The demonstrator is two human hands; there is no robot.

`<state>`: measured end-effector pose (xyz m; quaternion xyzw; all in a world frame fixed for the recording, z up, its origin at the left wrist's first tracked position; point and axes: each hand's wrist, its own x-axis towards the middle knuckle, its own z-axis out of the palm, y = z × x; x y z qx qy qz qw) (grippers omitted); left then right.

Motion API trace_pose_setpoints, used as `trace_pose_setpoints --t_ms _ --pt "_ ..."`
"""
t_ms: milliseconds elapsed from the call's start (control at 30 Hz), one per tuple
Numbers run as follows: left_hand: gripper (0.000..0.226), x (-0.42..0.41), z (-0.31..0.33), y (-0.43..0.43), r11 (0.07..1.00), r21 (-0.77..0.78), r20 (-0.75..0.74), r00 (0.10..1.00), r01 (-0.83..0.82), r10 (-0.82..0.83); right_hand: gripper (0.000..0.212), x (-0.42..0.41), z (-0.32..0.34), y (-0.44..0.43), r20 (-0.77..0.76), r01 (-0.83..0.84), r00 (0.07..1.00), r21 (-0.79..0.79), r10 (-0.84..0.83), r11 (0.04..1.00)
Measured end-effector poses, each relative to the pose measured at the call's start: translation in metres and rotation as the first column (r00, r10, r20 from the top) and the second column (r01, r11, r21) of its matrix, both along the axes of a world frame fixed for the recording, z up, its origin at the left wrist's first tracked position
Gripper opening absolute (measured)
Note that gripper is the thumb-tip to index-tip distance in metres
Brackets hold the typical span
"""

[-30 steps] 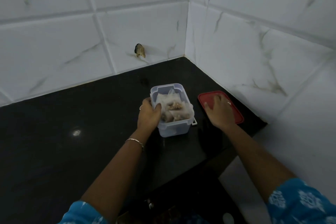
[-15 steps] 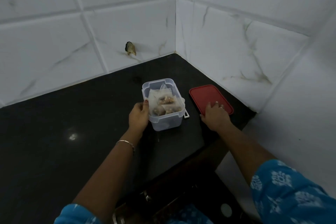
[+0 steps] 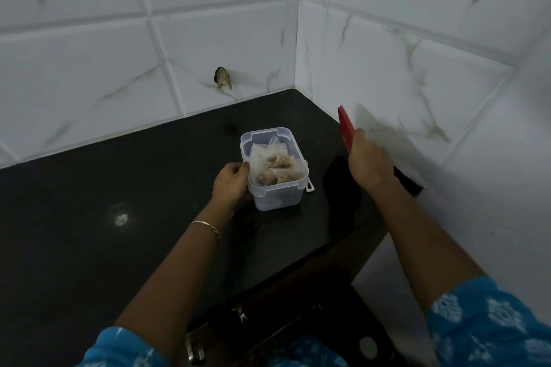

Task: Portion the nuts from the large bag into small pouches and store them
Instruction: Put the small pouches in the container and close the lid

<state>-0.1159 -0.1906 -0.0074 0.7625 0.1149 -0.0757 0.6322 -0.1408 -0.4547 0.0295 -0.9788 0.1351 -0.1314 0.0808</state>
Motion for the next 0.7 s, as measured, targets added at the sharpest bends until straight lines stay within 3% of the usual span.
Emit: trace_pose_setpoints --t_ms 67,167,300,400,533,633,700 --pt "0.026 0.001 0.002 0.001 1.000 0.012 0.008 1.000 0.012 -0.013 0.033 -0.003 0.013 0.007 0.137 -0.023 0.991 0.143 0.003 0.989" --pt "0.025 0.000 0.005 0.003 1.000 0.020 0.009 1.000 0.022 -0.022 0.039 -0.005 0.034 0.022 0.320 -0.128 0.946 0.237 0.047 0.963" --pt "0.019 -0.005 0.013 0.006 0.999 0.008 0.007 0.999 0.049 -0.049 0.045 -0.004 0.056 0.047 0.393 -0.222 0.916 0.319 0.084 0.921" --pt "0.020 -0.005 0.018 0.007 0.998 0.015 0.025 0.997 0.067 -0.067 0.054 -0.005 0.062 0.069 0.384 -0.336 0.914 0.528 0.133 0.780" --pt "0.021 -0.001 0.025 0.006 1.000 -0.016 0.099 0.995 0.025 -0.023 0.064 -0.001 0.050 0.095 0.287 -0.332 0.943 0.818 0.167 0.470" --pt "0.037 0.002 0.030 0.006 1.000 -0.010 0.110 0.994 -0.015 0.016 0.062 0.003 0.036 0.104 0.243 -0.293 0.954 0.874 0.174 0.386" --pt "0.032 0.003 0.029 0.004 1.000 -0.007 0.110 0.994 -0.006 0.006 0.059 0.005 0.029 0.106 0.225 -0.264 0.963 0.895 0.147 0.358"
